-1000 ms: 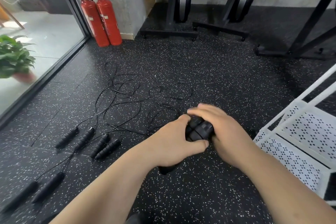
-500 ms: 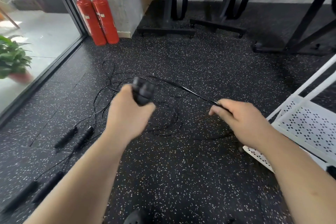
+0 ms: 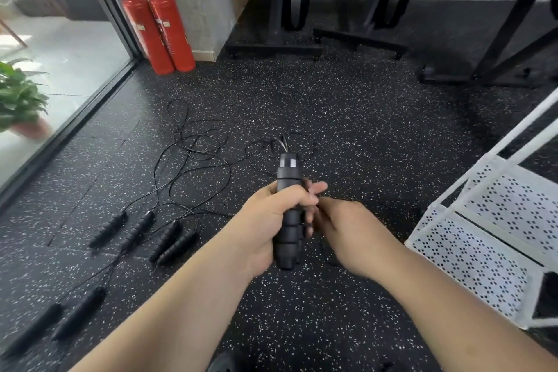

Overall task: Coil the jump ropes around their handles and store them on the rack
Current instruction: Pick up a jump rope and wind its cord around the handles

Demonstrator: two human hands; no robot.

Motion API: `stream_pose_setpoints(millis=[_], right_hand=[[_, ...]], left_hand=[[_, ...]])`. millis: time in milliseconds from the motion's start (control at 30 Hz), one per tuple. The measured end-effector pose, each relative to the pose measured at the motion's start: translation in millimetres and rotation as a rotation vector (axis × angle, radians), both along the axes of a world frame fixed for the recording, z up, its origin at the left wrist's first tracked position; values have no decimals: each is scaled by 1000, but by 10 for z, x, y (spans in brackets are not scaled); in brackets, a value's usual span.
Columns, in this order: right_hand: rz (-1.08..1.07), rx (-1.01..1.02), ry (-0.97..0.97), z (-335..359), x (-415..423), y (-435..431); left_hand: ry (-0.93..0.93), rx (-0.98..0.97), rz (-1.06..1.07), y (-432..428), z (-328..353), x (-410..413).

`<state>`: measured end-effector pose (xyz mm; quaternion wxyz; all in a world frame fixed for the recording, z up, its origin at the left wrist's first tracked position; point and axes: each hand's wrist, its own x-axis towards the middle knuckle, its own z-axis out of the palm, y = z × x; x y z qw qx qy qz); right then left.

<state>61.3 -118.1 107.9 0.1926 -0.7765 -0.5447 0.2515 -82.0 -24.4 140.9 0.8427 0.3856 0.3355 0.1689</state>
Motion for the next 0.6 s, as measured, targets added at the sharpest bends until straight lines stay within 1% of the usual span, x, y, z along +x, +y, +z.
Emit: stream_pose_setpoints(millis=[67,133,200,300,367,433,533,600], right_hand=[[28,3,0,45,38,13],[61,23,26,105,119,4],[65,30,58,160,243,-24],[24,58,71,241,422,-65],[-2,128,85,277,468,-78],[-38,199,88,281,453,-77],[-68,254,120,236,384,-64],[-30,251,103,207,312,-47]], left_hand=[[-34,-51,-20,50,1,-19],[-42,-123,14,118,43,-38],[-53,-139,123,233,97,-81],[-165,-149,338,447,154,-191],[-217,-140,395,486,156,-221],[-193,-99,345,414,141,-193],[-136,-64,143,234,88,-121],[-141,-43,-1,110,39,-67]])
